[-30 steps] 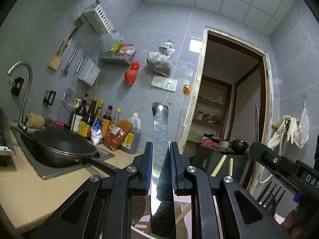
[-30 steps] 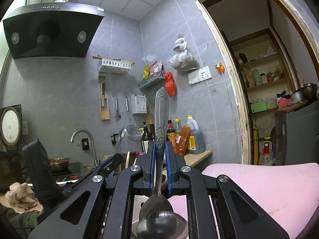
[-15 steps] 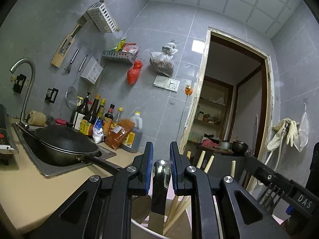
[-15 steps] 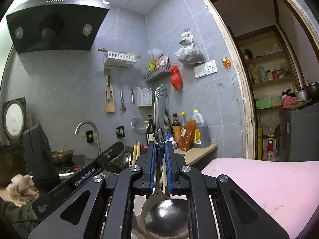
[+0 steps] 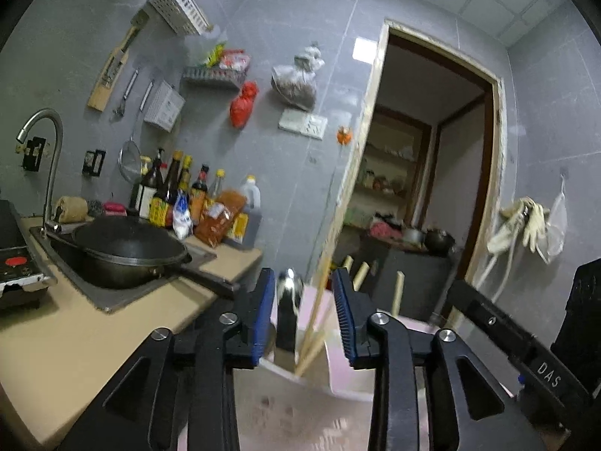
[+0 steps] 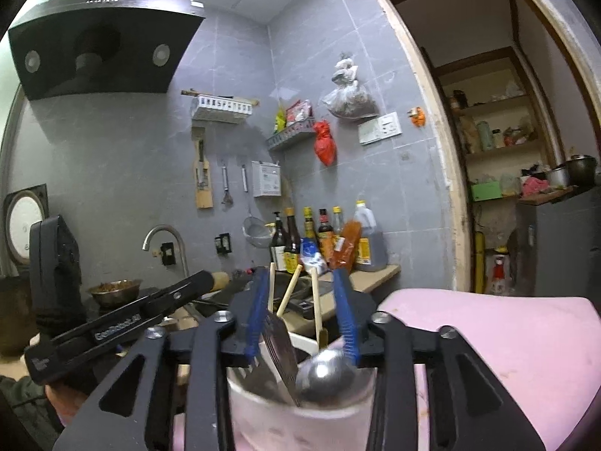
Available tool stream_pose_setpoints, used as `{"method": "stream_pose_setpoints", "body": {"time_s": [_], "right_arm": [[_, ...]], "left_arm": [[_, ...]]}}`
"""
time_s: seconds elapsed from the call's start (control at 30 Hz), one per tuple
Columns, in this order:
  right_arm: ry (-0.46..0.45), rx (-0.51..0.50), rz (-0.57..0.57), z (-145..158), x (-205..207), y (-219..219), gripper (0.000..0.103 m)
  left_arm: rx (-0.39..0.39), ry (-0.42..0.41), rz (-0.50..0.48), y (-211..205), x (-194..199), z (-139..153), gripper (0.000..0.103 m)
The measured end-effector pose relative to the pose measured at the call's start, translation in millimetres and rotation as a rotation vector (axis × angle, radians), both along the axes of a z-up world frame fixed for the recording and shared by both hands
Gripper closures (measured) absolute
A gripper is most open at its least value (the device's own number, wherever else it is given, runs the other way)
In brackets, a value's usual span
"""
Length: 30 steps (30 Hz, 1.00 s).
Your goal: Organize utensils
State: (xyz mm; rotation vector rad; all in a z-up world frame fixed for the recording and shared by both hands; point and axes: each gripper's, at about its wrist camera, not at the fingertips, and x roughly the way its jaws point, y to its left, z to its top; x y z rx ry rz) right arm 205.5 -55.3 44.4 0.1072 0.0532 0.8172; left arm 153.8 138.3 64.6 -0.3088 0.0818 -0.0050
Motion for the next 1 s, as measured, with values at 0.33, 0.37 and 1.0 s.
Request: {"method": "stream_pose_setpoints", "body": {"time_s": [0.33, 0.37, 1.0], "right_arm": [[-0.013, -0.033, -0.102, 14, -60, -45, 0.02], [-0.01, -0.04, -0.125, 16, -67, -50, 0.015], [0.082, -0.085, -0.454, -5, -139, -110, 0.0]], "left_arm": [[0.056, 0.103, -0.111, -28, -39, 2, 0.037], [0.065, 0.11, -0.114, -30, -43, 2, 0.035], [0.107, 0.138, -0.065, -56, -111, -24, 0.006]]}}
